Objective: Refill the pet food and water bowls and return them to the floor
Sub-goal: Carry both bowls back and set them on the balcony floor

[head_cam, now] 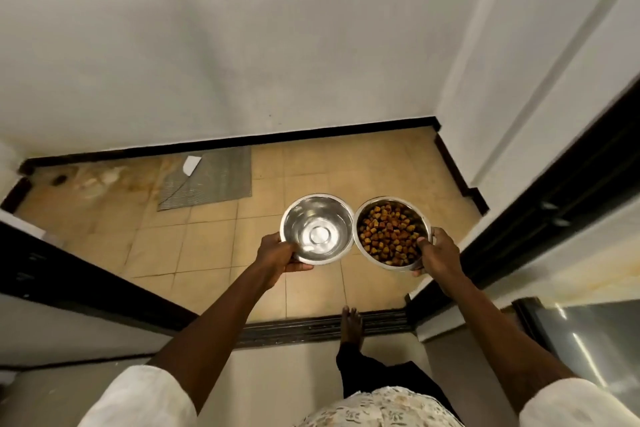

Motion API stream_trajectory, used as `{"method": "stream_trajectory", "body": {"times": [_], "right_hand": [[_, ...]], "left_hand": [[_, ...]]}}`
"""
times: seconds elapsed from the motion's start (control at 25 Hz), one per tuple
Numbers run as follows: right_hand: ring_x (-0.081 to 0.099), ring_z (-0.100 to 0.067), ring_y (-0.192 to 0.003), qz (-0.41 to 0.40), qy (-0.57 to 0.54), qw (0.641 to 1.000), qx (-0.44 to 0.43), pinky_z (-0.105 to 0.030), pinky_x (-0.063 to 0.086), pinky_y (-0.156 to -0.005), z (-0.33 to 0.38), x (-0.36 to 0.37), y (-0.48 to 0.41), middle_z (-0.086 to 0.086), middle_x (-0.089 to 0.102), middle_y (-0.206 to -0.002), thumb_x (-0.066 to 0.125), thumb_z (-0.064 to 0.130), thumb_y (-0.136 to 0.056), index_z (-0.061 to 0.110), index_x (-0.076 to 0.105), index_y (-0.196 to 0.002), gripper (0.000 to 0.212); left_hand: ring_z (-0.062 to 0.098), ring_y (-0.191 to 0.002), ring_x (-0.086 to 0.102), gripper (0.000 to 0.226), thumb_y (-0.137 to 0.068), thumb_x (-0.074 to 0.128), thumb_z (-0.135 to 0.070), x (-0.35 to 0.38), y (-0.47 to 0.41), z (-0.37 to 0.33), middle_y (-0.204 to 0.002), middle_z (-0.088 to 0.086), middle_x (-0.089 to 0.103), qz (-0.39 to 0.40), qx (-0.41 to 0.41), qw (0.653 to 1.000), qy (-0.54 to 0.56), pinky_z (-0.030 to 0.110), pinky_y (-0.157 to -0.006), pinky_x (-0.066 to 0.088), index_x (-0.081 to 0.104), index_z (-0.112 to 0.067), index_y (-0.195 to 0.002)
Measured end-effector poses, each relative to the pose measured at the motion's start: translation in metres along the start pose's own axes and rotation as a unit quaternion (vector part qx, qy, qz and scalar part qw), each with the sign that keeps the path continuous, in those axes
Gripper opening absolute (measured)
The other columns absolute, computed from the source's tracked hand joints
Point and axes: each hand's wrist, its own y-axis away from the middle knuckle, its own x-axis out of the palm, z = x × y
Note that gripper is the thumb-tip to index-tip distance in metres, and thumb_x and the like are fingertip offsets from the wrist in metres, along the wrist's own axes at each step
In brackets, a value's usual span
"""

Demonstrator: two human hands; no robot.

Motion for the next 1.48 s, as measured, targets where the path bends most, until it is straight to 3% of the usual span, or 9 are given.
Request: {"method": "stream_trajectory", "body": {"times": [0.12, 0.28, 0.44, 0.8, 0.96, 1.24, 1.36, 1.48], "right_hand": [[0.072, -0.033, -0.063, 0.021, 0.009, 1.0, -0.003, -0.031, 0.056, -0.038, 0.04, 0.023, -0.057, -0.021, 0.064, -0.113, 0.053, 0.017, -0.104, 0.009, 0.055, -0.129, 0.027], [0.07, -0.027, -0.059, 0.053, 0.032, 0.998, -0.025, -0.028, 0.054, -0.037, 0.096, 0.045, -0.128, -0.019, 0.065, -0.11, 0.051, 0.015, -0.105, 0.007, 0.054, -0.129, 0.026], [0.071, -0.03, -0.054, 0.07, 0.03, 0.997, -0.026, -0.029, 0.055, -0.038, 0.138, 0.07, -0.188, -0.02, 0.066, -0.107, 0.05, 0.016, -0.104, 0.01, 0.053, -0.127, 0.024], [0.072, -0.036, -0.062, 0.082, 0.006, 0.996, 0.026, -0.031, 0.056, -0.039, 0.186, 0.16, -0.32, -0.023, 0.064, -0.115, 0.051, 0.014, -0.104, 0.011, 0.05, -0.129, 0.025], [0.071, -0.031, -0.066, 0.066, -0.011, 0.995, 0.072, -0.033, 0.057, -0.04, 0.197, 0.221, -0.382, -0.018, 0.058, -0.117, 0.05, 0.01, -0.103, 0.011, 0.049, -0.128, 0.024], [0.07, -0.026, -0.077, 0.071, -0.032, 0.991, 0.112, -0.035, 0.059, -0.043, 0.154, 0.352, -0.511, -0.015, 0.057, -0.121, 0.051, 0.01, -0.105, 0.014, 0.047, -0.125, 0.021], [0.072, -0.037, -0.08, 0.069, -0.038, 0.989, 0.126, -0.035, 0.058, -0.043, 0.104, 0.419, -0.586, -0.018, 0.057, -0.123, 0.051, 0.011, -0.105, 0.011, 0.047, -0.131, 0.026], [0.071, -0.032, -0.075, 0.057, -0.038, 0.989, 0.13, -0.035, 0.059, -0.044, 0.04, 0.483, -0.66, -0.015, 0.056, -0.123, 0.05, 0.011, -0.105, 0.011, 0.045, -0.137, 0.033]], "left_hand": [[0.021, -0.058, 0.076, 0.036, -0.088, 0.06, 0.017, -0.006, -0.04, -0.036, -0.092, 0.019, 0.072, -0.028, -0.006, 0.999, 0.018, 0.046, -0.067, 0.066, 0.066, 0.004, -0.121], [0.03, -0.073, 0.079, 0.03, -0.093, 0.064, 0.01, -0.011, -0.096, -0.085, -0.102, 0.021, 0.075, -0.059, 0.0, 0.997, 0.046, 0.045, -0.066, 0.066, 0.066, 0.002, -0.122], [0.033, -0.077, 0.079, 0.029, -0.092, 0.07, 0.005, -0.016, -0.145, -0.126, -0.103, 0.022, 0.076, -0.077, 0.003, 0.994, 0.072, 0.044, -0.065, 0.066, 0.067, 0.003, -0.12], [0.038, -0.087, 0.079, 0.034, -0.093, 0.068, 0.006, -0.044, -0.296, -0.185, -0.109, 0.022, 0.077, -0.068, -0.02, 0.995, 0.068, 0.044, -0.068, 0.067, 0.068, -0.002, -0.126], [0.037, -0.086, 0.08, 0.034, -0.092, 0.069, 0.007, -0.06, -0.385, -0.206, -0.112, 0.022, 0.077, -0.061, -0.046, 0.994, 0.074, 0.043, -0.067, 0.066, 0.069, -0.006, -0.123], [0.037, -0.087, 0.08, 0.035, -0.092, 0.069, 0.009, -0.073, -0.564, -0.191, -0.113, 0.02, 0.077, -0.074, -0.085, 0.989, 0.094, 0.047, -0.071, 0.066, 0.07, -0.009, -0.122], [0.036, -0.087, 0.08, 0.037, -0.091, 0.067, 0.011, -0.068, -0.66, -0.151, -0.11, 0.019, 0.078, -0.073, -0.09, 0.989, 0.089, 0.046, -0.071, 0.066, 0.07, -0.009, -0.122], [0.036, -0.09, 0.08, 0.037, -0.09, 0.07, 0.01, -0.062, -0.755, -0.089, -0.109, 0.019, 0.079, -0.071, -0.1, 0.988, 0.095, 0.05, -0.075, 0.066, 0.071, -0.007, -0.122]]}}
